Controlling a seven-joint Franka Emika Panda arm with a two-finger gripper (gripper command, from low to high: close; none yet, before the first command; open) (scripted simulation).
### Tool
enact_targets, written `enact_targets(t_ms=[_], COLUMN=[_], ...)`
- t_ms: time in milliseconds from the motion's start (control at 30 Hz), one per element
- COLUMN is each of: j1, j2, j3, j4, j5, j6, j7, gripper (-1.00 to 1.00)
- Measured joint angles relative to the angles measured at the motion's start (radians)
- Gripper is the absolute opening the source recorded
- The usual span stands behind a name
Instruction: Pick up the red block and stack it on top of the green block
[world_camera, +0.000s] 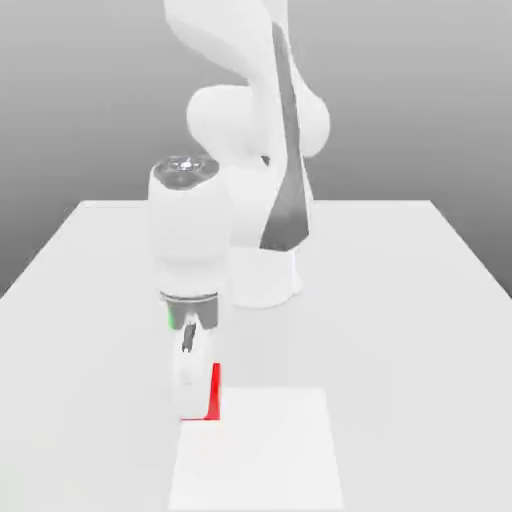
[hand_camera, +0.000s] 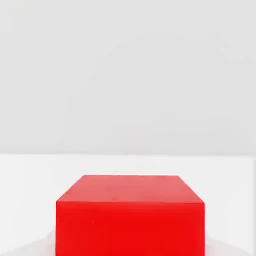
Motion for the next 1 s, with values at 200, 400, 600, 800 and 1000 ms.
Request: enact_targets(t_ms=[200, 400, 600, 800, 1000], j1=[0.006, -0.072, -0.127, -0.174, -0.181], j2=[-0.032, 0.051, 0.165, 0.302, 0.436], j3=[-0.009, -0.048, -0.121, -0.221, -0.24], j4=[0.036, 0.243, 0.456, 0.667, 0.708], j5=[0.067, 0.117, 0.089, 0.027, 0.008], j6=[-0.071, -0.181, -0.281, -0.373, -0.283], j7=[-0.051, -0.087, -0.062, -0.004, 0.012], gripper=[-1.0, -1.0, -1.0, -1.0, 1.0])
